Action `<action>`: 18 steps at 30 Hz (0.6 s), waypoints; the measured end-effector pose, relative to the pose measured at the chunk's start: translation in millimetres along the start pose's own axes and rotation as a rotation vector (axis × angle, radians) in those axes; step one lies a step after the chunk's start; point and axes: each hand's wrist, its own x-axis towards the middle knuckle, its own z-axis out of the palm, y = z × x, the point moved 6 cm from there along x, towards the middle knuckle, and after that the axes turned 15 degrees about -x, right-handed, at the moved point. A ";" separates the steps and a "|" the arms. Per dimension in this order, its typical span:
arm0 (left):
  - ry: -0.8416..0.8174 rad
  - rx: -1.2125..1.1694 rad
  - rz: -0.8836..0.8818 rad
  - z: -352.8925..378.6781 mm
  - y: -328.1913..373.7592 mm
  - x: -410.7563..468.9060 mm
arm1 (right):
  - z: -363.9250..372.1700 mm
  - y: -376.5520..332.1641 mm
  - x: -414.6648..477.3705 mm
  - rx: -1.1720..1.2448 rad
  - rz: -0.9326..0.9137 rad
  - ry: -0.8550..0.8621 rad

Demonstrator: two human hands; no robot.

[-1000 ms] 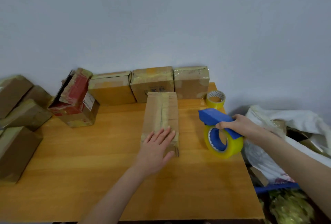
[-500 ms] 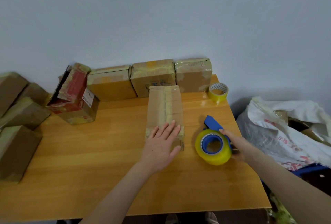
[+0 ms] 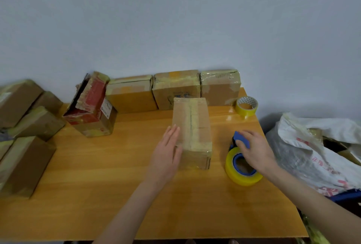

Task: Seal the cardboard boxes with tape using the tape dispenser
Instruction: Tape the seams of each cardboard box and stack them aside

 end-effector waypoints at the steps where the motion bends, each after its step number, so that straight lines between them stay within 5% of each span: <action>1: 0.035 0.022 -0.004 -4.6 -3.0 -2.2 | -5.2 -24.5 -10.0 0.014 -0.099 0.050; 5: -0.109 0.287 0.115 22.4 1.7 -10.0 | 12.8 -101.3 -35.6 -0.131 -0.448 0.038; 9: -0.220 0.212 -0.005 41.0 -11.3 -13.4 | 47.3 -111.3 -37.4 -0.320 -0.492 -0.009; 13: -0.032 -0.169 -0.127 23.3 -15.9 -15.4 | 44.1 -96.0 -38.5 -0.086 -0.436 -0.123; 16: 0.268 -0.311 -0.227 -7.3 -27.5 -18.6 | 17.6 -71.8 -27.8 0.153 -0.189 0.067; 18: 0.324 -0.405 -0.347 -15.6 -39.6 -18.0 | 13.1 -59.6 -23.5 0.272 -0.063 0.050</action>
